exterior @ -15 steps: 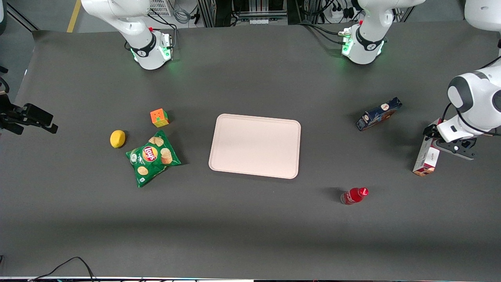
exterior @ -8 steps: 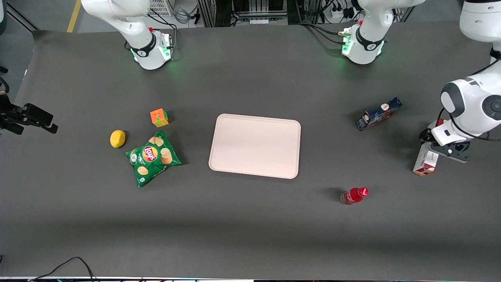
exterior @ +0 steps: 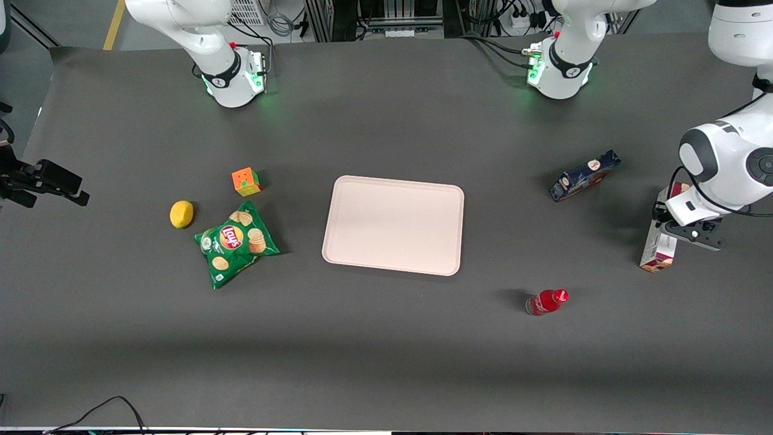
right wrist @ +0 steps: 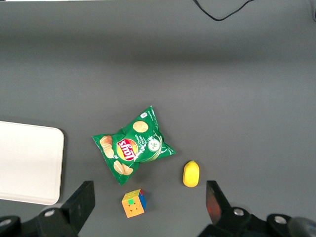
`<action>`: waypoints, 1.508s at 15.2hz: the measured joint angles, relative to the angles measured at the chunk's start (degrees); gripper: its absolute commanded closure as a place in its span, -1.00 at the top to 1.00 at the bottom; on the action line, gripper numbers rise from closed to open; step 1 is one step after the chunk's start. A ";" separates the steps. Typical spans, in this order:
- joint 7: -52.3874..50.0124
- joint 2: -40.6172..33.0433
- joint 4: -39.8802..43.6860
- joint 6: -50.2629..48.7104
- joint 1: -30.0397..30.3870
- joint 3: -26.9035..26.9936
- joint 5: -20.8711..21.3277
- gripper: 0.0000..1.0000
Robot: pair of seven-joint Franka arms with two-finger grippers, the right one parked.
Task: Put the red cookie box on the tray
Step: 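Lower the open left gripper around the cookie box and close it, then lift the cookie box with the left gripper and carry it toward the tray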
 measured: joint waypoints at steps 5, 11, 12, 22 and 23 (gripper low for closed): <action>0.00 -0.62 2.92 -5.76 -0.11 -0.35 -0.50 -0.84; -3.15 -9.78 13.88 -23.67 -1.52 -5.88 -1.07 -0.84; -5.01 -11.41 16.46 -28.03 -1.71 -7.43 -1.10 -0.84; -45.53 -15.60 32.24 -51.36 -3.82 -27.49 -5.87 -0.87; -50.19 -15.52 32.24 -51.35 -4.02 -30.32 -5.94 -0.87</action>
